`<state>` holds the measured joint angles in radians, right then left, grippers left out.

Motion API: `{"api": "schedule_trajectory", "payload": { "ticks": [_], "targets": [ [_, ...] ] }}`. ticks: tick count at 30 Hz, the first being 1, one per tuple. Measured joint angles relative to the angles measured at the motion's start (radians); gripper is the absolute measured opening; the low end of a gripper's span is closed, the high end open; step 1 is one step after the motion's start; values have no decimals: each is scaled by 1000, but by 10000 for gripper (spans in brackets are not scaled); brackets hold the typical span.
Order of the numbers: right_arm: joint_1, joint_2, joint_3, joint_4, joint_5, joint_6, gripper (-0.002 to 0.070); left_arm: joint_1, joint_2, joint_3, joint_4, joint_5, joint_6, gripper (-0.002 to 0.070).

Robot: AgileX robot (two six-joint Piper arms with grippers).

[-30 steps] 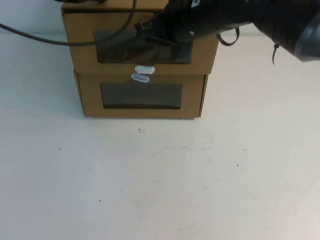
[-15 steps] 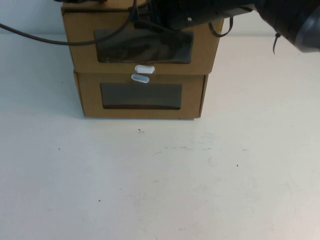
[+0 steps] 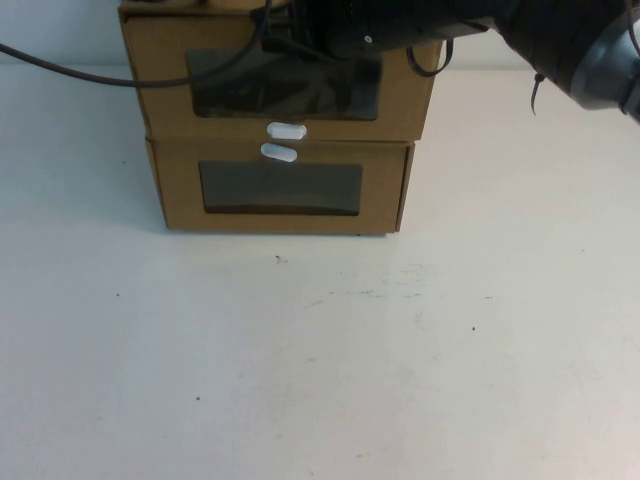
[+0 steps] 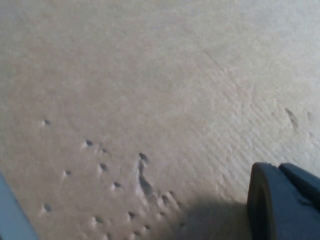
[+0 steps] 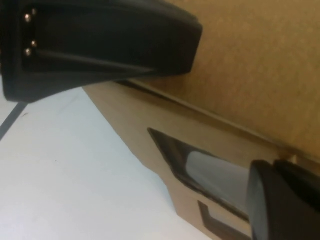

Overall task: Close the shoe box
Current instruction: Close the shoe box with your right arm

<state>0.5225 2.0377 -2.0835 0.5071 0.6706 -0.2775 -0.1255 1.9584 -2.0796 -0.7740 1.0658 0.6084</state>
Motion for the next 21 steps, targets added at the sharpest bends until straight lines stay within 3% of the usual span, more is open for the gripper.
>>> {"api": "schedule_trajectory", "payload": {
  "ticks": [11,21],
  "targets": [
    [-22,12,-11,76,13,4,-13,0,0,0,-26,13,0,-3],
    [-27,-4,-18,41,93,-44,-12,0,0,0,-30,26,0,-3]
  ]
}}
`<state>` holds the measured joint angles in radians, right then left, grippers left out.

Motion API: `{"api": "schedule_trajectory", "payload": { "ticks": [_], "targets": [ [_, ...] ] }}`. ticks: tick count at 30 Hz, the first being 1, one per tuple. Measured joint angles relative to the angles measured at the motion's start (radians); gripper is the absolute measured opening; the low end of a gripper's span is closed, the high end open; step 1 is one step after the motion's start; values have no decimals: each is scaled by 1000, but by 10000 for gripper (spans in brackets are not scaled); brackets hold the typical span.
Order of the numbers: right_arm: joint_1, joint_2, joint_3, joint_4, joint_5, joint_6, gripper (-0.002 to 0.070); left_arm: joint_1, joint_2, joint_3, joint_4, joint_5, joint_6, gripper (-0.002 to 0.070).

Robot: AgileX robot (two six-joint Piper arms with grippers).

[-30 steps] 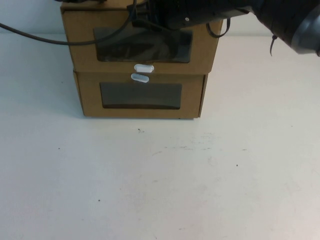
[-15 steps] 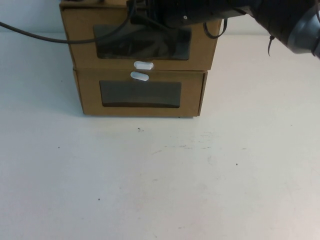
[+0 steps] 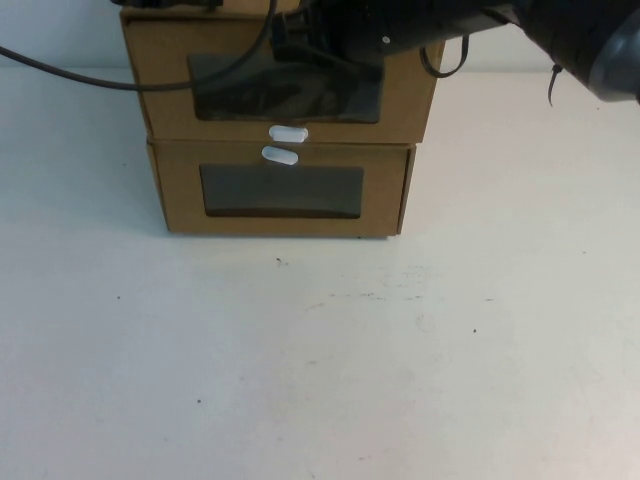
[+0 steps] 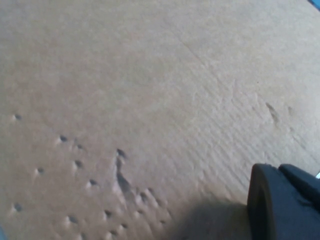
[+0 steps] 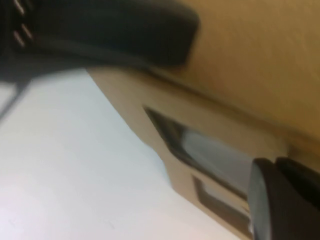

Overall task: Close the shoe box
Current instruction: Close the shoe box with your right arm

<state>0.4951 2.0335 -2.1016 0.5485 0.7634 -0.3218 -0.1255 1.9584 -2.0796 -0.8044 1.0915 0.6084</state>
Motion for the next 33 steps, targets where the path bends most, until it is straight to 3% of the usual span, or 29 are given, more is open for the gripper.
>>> {"api": "schedule_trajectory", "payload": {
  "ticks": [10,25,33],
  "targets": [
    [-4,-63,2,-259,103,83,-11,4,0,0,-3,0,0,-3],
    [-2,-6,-8,-292,26,115,-11,5,0,0,-5,-3,0,-3],
    [-2,-50,-12,-256,107,103,-11,5,-2,-129,56,70,-9,-3]
  ]
}}
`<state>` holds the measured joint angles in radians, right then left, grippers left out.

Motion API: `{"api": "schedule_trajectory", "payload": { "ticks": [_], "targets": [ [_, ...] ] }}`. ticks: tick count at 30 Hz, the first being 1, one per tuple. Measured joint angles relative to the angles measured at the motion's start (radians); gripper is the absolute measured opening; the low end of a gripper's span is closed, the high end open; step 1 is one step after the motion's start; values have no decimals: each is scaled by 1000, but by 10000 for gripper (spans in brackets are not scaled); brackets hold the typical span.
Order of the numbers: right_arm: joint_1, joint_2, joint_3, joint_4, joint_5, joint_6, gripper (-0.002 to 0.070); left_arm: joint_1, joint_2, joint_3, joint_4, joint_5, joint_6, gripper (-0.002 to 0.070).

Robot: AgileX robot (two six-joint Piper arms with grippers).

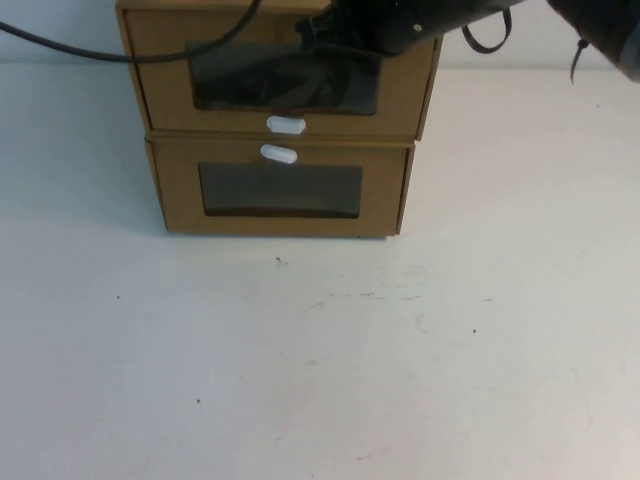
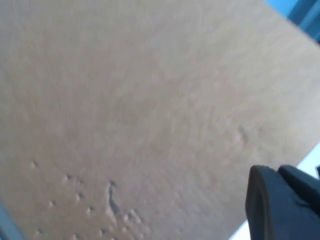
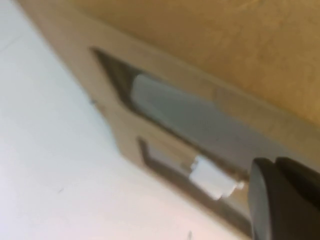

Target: Close the shoe box

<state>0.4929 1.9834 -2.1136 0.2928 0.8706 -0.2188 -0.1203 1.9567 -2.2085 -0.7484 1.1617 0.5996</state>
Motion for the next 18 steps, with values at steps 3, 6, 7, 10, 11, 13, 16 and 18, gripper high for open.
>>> {"api": "schedule_trajectory", "payload": {
  "ticks": [3,6,7,10,11,13,16,18],
  "targets": [
    [0,-58,0,5,73,-1,-11,0,-35,-66,54,40,-23,-3],
    [0,-131,-2,5,147,7,-11,2,-87,-98,116,76,-33,-3],
    [0,-157,-5,1,176,15,-11,5,-106,-100,130,84,-39,-3],
    [0,-230,-10,-29,259,52,-11,9,-157,-100,176,98,-64,-3],
    [0,-250,-11,-42,283,66,-11,9,-174,-97,203,100,-73,-3],
    [0,-295,-11,-74,339,96,-11,9,-226,-72,262,100,-87,-3],
    [0,-360,-11,-114,386,134,-11,11,-329,3,332,84,-103,-3],
    [0,-406,-11,-139,392,154,-11,11,-402,88,347,52,-107,-3]
  ]
}}
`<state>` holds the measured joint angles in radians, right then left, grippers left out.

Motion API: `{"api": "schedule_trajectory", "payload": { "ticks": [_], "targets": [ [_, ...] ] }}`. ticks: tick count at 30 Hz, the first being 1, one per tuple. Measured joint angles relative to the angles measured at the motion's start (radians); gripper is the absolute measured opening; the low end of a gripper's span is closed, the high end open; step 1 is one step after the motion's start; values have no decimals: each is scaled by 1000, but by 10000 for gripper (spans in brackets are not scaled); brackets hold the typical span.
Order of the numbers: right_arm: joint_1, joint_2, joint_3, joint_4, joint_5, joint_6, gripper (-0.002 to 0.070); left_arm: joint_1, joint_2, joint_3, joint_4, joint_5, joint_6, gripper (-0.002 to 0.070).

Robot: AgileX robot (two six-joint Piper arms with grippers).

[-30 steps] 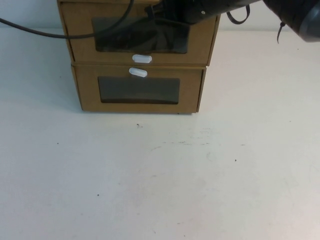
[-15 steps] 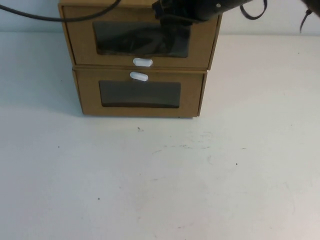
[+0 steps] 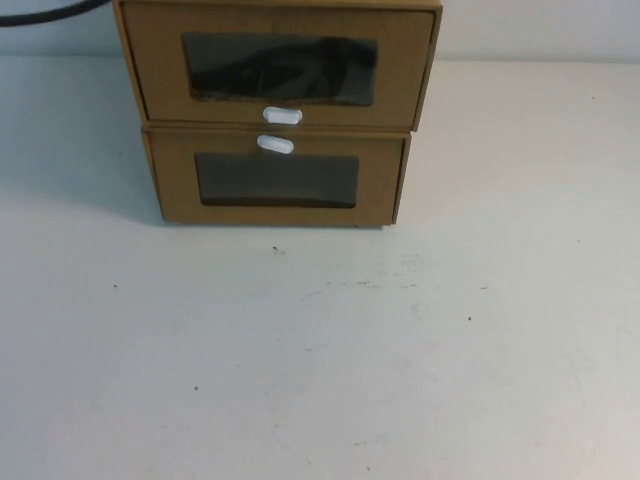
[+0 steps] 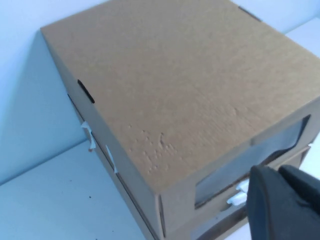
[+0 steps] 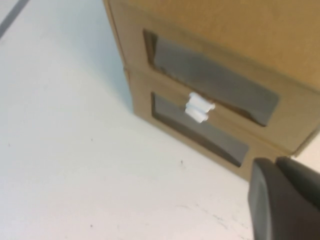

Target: Close the shoe box

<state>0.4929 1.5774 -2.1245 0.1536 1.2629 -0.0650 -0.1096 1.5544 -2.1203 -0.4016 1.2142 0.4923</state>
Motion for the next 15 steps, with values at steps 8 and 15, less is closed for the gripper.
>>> {"api": "schedule_trajectory", "payload": {
  "ticks": [8,15],
  "targets": [
    [-1,-325,215,-64,4,47,-11,0,-406,546,-42,-274,59,-3],
    [-1,-704,684,-135,-41,117,-11,0,-830,1072,-166,-519,152,-3]
  ]
}}
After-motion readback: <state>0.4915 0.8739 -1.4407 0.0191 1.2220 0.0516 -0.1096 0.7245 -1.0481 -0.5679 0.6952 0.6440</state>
